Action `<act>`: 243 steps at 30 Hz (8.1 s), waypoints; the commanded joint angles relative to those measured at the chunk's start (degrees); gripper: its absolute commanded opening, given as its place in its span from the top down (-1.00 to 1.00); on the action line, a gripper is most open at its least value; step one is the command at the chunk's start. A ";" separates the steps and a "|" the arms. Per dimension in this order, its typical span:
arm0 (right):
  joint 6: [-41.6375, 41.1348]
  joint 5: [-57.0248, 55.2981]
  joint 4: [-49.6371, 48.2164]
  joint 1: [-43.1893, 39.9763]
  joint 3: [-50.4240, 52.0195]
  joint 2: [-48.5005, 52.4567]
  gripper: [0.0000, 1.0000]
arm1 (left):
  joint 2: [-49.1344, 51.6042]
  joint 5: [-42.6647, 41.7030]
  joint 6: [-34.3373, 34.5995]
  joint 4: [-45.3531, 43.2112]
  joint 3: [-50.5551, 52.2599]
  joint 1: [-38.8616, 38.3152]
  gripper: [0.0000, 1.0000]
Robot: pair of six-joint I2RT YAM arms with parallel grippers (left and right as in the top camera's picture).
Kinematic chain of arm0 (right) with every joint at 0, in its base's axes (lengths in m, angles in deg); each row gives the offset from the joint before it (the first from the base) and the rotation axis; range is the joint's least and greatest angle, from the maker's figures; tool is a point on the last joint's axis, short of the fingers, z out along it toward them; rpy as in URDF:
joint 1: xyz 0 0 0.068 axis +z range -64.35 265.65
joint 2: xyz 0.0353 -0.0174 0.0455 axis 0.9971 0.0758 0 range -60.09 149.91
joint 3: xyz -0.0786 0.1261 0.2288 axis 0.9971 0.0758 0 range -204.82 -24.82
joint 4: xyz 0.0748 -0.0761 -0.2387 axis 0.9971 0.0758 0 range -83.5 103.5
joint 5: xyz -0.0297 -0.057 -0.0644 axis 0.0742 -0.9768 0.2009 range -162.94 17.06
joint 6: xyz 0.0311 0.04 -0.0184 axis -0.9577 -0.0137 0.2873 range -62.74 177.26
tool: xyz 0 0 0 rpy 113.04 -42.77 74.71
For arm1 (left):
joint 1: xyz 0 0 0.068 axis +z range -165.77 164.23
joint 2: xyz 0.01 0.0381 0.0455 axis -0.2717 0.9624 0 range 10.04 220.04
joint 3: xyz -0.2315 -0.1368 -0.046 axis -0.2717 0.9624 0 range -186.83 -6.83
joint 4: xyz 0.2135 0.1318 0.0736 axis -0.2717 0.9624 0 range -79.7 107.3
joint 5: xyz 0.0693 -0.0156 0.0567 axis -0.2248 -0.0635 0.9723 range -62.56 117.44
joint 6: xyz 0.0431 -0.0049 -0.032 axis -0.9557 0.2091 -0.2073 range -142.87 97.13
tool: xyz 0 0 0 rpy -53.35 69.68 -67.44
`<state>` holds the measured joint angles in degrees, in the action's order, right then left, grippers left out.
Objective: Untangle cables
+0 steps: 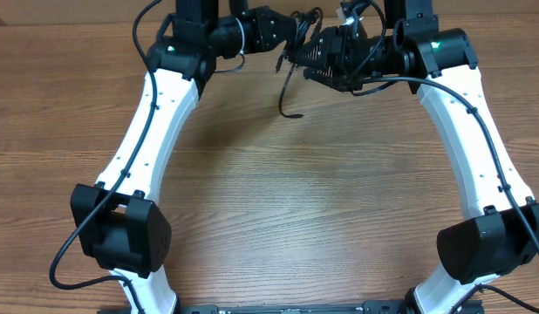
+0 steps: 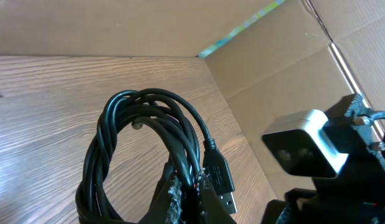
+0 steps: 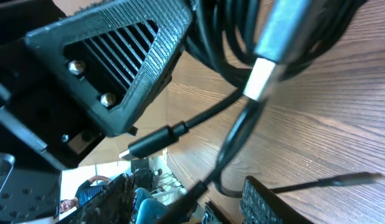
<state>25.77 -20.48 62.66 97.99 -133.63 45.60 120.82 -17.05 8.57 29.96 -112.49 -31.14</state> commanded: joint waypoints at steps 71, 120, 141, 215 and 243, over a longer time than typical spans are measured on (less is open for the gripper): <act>-4.81 10.32 -12.07 -3.74 -1.53 -1.84 0.92 | -1.38 -0.72 -12.41 18.25 5.97 5.88 -1.00; -4.74 10.64 -11.96 -3.72 -1.51 -1.84 0.92 | -0.92 -14.10 5.03 -19.80 17.07 1.70 0.81; -4.07 10.60 -11.93 -4.61 -1.51 -1.84 0.92 | -0.92 -18.12 4.92 -19.93 17.07 5.09 0.91; -12.02 30.40 -23.78 -4.52 -1.51 -1.86 0.92 | -0.52 -14.62 -0.28 -16.90 17.07 6.10 -0.99; -12.00 30.10 -23.80 -2.47 -1.51 -1.86 0.92 | -0.52 -13.53 4.59 -23.85 17.07 2.05 -1.00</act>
<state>13.53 8.24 39.45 95.04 -133.63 45.60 120.80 -30.79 12.59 7.21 -95.56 -28.04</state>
